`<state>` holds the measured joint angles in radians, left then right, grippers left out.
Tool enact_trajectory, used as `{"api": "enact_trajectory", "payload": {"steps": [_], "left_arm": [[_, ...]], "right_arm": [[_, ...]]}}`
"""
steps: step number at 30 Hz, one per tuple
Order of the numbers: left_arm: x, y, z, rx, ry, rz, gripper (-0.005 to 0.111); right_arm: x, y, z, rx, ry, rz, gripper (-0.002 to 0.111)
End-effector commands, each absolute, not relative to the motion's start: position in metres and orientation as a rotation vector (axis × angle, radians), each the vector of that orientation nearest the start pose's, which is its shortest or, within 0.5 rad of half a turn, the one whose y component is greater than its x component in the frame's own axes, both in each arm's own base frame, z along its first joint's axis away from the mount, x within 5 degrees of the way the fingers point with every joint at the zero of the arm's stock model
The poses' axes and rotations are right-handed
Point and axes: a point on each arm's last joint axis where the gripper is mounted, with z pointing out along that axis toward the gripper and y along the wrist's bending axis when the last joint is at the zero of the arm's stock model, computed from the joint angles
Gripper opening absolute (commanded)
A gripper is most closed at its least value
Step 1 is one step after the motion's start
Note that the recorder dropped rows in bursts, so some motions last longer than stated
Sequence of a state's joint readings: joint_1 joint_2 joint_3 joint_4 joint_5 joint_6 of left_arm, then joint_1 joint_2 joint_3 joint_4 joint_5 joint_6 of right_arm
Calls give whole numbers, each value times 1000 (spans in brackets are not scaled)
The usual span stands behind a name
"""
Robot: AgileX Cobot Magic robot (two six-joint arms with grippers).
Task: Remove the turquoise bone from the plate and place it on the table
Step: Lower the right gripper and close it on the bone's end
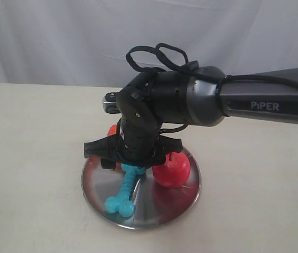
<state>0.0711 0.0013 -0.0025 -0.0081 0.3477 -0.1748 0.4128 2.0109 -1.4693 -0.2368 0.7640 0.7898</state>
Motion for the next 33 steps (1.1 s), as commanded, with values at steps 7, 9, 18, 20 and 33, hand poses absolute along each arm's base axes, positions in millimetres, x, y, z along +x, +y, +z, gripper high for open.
{"api": "enact_trajectory", "payload": {"steps": [7, 9, 18, 20, 33], "left_arm": [[53, 3, 182, -226, 1813, -86, 0], [53, 3, 182, -226, 1813, -86, 0], [53, 3, 182, -226, 1813, -86, 0], [53, 3, 182, -226, 1813, -86, 0], [53, 3, 182, -226, 1813, -86, 0]], "right_arm": [[400, 160, 156, 341, 2760, 43, 65], [401, 160, 151, 347, 2761, 45, 65], [404, 162, 139, 349, 2762, 54, 65], [405, 163, 136, 347, 2761, 58, 65], [406, 163, 129, 344, 2766, 57, 65]]}}
